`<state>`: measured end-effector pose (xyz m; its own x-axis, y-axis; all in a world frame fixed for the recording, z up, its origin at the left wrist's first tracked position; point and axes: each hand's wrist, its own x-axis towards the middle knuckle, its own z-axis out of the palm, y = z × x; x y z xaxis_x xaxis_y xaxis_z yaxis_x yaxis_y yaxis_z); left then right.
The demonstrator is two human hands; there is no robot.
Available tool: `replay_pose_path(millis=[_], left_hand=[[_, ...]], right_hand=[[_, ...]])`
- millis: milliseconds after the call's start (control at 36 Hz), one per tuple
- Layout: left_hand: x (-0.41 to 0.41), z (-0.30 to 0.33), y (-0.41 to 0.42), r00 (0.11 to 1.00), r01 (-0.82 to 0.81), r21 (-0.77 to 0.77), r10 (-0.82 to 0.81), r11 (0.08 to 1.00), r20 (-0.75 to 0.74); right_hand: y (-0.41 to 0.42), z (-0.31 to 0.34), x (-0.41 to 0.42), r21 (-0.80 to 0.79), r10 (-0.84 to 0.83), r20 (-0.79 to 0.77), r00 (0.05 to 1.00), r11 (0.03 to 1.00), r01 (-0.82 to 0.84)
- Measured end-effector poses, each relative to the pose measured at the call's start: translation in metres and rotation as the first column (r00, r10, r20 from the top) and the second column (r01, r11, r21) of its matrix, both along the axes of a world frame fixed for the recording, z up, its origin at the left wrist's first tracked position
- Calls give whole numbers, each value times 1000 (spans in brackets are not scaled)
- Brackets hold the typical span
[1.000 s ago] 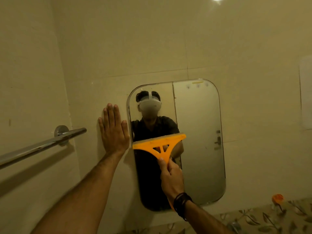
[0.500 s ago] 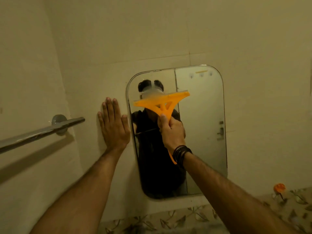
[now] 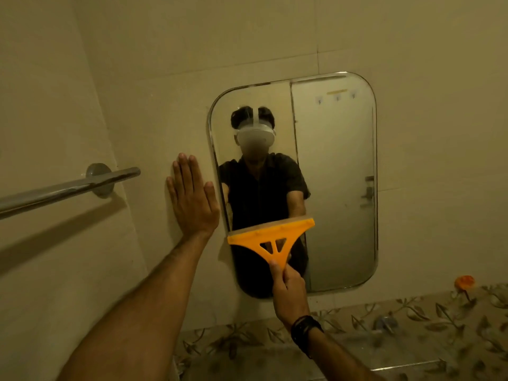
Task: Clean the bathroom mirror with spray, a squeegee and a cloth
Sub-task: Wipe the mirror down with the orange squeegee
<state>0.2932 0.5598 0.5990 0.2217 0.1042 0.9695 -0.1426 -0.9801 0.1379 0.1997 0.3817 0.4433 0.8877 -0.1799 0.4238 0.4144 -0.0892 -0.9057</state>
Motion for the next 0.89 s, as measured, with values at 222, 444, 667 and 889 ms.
replay_pose_path(millis=[222, 444, 667, 889], left_hand=[[1, -8, 3, 1000, -6, 11, 6, 1000, -4], [0, -9, 2, 1000, -14, 15, 14, 1000, 27], [-1, -10, 4, 1000, -3, 18, 3, 1000, 17], [-1, -10, 3, 1000, -10, 25, 9, 1000, 16]], right_hand=[[-4, 29, -10, 19, -54, 105, 993, 998, 52], [-12, 121, 13, -12, -121, 213, 970, 992, 127], [-6, 77, 22, -59, -148, 151, 977, 986, 158], [1, -13, 0, -30, -106, 10, 994, 994, 106]])
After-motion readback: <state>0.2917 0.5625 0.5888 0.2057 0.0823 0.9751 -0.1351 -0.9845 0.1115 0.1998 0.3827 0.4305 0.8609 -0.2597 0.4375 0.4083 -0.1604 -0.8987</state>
